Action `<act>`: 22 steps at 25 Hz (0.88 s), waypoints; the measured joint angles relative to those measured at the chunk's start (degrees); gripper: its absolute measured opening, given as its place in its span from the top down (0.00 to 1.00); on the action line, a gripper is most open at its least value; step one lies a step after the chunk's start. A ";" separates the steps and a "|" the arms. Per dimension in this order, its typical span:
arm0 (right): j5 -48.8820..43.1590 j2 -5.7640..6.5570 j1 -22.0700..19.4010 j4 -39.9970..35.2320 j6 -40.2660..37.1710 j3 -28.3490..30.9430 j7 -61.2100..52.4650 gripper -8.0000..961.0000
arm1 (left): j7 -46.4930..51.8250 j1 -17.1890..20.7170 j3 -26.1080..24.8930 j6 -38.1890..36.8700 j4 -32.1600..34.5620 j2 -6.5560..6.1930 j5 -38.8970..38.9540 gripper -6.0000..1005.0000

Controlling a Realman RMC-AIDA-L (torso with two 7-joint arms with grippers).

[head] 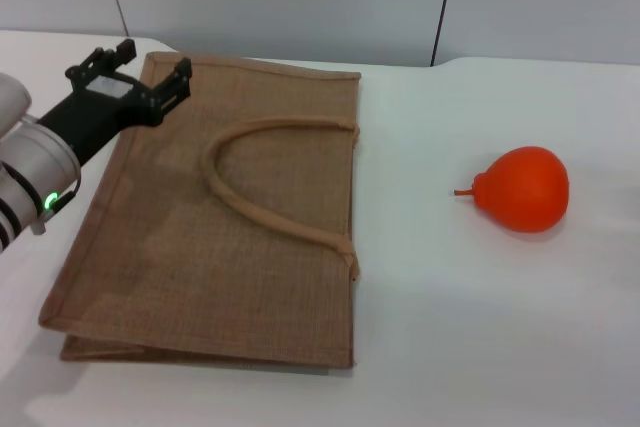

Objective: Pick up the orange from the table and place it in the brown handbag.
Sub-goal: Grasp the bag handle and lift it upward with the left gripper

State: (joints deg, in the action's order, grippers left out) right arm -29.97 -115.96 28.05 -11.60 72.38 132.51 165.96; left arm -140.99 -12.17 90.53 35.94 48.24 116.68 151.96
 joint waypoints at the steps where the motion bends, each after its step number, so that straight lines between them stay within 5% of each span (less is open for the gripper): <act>1: 0.00 0.03 0.06 0.00 -0.32 -0.01 -0.05 0.07 | 1.73 -0.14 -0.02 0.00 0.45 -0.11 0.00 0.24; 6: 0.00 0.11 0.46 0.00 -0.67 -0.26 -0.17 0.07 | 7.91 -0.11 0.22 0.11 4.79 -0.93 -3.68 0.24; 10: 0.00 0.12 0.52 0.00 -0.67 -0.31 -0.18 0.07 | 15.48 -0.14 -0.06 -0.20 9.18 -1.42 -12.97 0.24; 16: 0.00 0.13 0.66 0.00 -1.07 -0.29 -0.20 0.07 | 34.53 -1.89 -1.69 -0.01 14.21 -3.78 -30.97 0.24; 22: 0.00 0.12 0.78 0.00 -1.55 -0.27 -0.20 0.07 | 51.26 -1.86 -7.71 0.57 19.34 -2.49 -53.84 0.24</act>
State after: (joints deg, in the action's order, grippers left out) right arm -29.97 -115.84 28.83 -11.60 70.83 132.24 165.76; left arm -89.74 -14.04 82.82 36.51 67.58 114.19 98.12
